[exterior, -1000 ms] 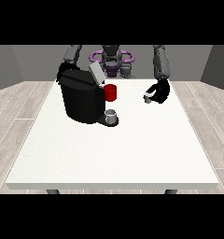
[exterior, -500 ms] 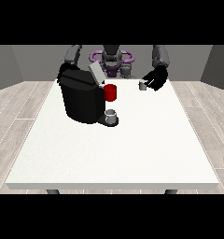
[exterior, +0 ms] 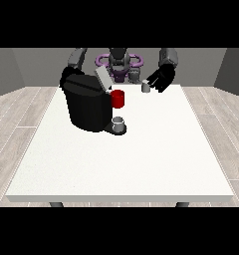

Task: Insert the coffee pod into the coffee machine and close the lid

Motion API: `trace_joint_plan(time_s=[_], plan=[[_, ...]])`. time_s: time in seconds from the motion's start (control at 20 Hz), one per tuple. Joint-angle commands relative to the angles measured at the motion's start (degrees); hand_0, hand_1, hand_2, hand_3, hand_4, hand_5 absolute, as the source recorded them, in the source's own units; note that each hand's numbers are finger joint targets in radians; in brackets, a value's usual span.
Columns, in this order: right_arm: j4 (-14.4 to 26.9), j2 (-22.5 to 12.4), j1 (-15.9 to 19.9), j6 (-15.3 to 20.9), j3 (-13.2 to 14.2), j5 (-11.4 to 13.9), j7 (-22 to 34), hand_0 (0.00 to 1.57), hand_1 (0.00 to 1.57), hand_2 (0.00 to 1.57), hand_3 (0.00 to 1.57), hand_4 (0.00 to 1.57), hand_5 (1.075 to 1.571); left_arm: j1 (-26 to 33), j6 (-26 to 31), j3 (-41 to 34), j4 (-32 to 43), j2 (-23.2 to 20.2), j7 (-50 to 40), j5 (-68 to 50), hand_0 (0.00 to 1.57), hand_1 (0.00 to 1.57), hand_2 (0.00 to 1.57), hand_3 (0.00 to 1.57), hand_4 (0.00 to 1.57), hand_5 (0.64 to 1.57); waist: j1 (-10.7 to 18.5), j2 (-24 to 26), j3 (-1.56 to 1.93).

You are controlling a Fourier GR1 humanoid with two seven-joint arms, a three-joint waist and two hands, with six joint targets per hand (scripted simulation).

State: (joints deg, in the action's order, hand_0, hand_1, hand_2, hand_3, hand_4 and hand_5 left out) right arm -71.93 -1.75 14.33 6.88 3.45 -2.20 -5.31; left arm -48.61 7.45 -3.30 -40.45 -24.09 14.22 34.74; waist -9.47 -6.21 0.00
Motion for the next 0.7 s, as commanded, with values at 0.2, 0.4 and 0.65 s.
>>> trace_joint_plan(time_s=[0.2, 0.4, 0.65], plan=[[-4.24, 1.71, 1.87, 5.30, -7.31, -0.01, 1.36, 0.00, 0.00, 0.00, 0.00, 0.49, 1.571, -8.50, -0.55, -2.23, 1.21, -1.66, -4.27, 0.92, 1.02, 1.02, 1.21, 1.23, 0.50, 1.571, -3.63, -2.20, 0.00], [-6.61, 1.56, 3.20, 1.57, -5.47, 1.20, 3.63, 0.00, 0.00, 0.00, 0.00, 0.53, 1.571, -12.16, -0.96, -5.22, 2.78, -2.69, -8.26, -0.38, 1.21, 1.21, 1.25, 1.19, 0.49, 1.571, -7.22, -3.14, -0.01], [-3.53, -0.47, 3.84, 1.10, -2.06, 0.26, 0.88, 0.00, 0.00, 0.00, 0.00, 0.51, 1.571, -15.67, 2.81, -4.25, 1.44, -3.39, -7.57, -0.24, 1.26, 1.26, 1.32, 1.25, 0.52, 1.571, -5.93, -5.06, 0.02]])
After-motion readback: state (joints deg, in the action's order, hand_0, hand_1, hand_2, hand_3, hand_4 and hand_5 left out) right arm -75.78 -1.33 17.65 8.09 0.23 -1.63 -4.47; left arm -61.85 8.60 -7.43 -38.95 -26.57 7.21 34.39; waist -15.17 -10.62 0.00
